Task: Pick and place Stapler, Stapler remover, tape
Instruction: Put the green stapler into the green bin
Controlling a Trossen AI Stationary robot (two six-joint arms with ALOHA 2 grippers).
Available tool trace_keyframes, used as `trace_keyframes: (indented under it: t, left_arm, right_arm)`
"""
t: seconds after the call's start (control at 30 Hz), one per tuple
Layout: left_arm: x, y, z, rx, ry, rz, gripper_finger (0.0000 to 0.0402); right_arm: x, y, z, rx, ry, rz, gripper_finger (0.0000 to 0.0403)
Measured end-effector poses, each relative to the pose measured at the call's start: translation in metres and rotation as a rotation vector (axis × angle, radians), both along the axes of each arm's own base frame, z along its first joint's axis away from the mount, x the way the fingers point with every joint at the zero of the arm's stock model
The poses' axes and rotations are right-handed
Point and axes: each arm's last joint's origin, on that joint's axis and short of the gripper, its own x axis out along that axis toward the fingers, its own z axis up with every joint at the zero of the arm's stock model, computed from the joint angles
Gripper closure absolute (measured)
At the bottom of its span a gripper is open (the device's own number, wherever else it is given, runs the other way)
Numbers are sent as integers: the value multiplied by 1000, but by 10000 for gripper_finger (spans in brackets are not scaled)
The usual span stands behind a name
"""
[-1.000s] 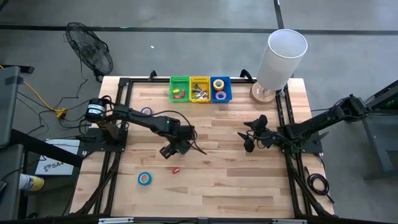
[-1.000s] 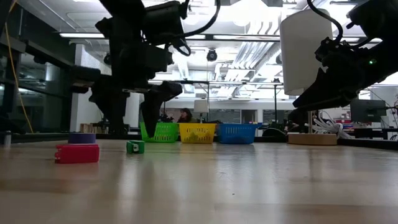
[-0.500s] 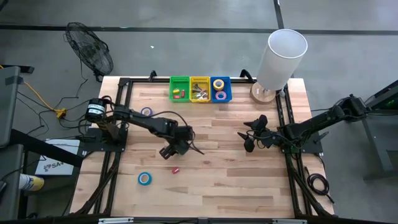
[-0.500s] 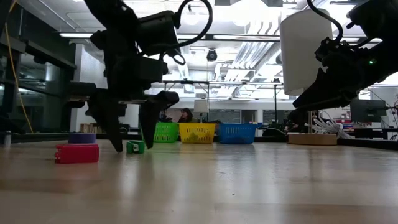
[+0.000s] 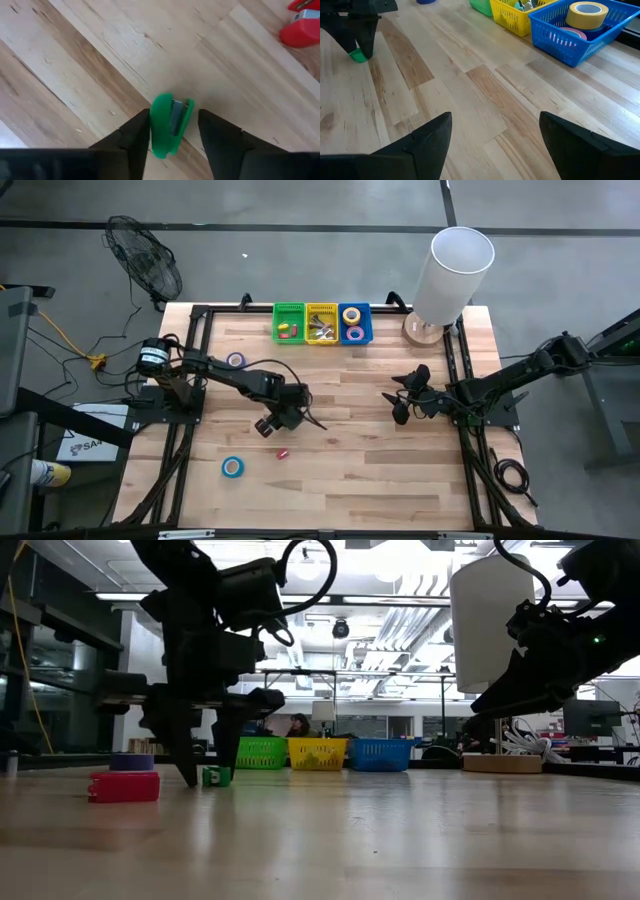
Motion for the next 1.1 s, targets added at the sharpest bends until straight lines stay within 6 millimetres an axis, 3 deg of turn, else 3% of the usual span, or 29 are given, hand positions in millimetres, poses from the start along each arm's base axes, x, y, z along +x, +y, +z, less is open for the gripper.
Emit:
trace_keyframes:
  t: [0.4,0.63,0.83,1.1]
  left_arm:
    - [3,1,1,-30,-15,130,337]
    - [4,1,1,-35,-9,218,335]
    - [2,9,6,152,-42,353,330]
    - [-1,22,27,505,-186,522,336]
  right_arm:
    - [0,0,0,0,0,0,111]
    - [0,0,0,0,0,0,111]
    - [0,0,0,0,0,0,111]
    - [-1,0,-1,-1,7,-8,111]
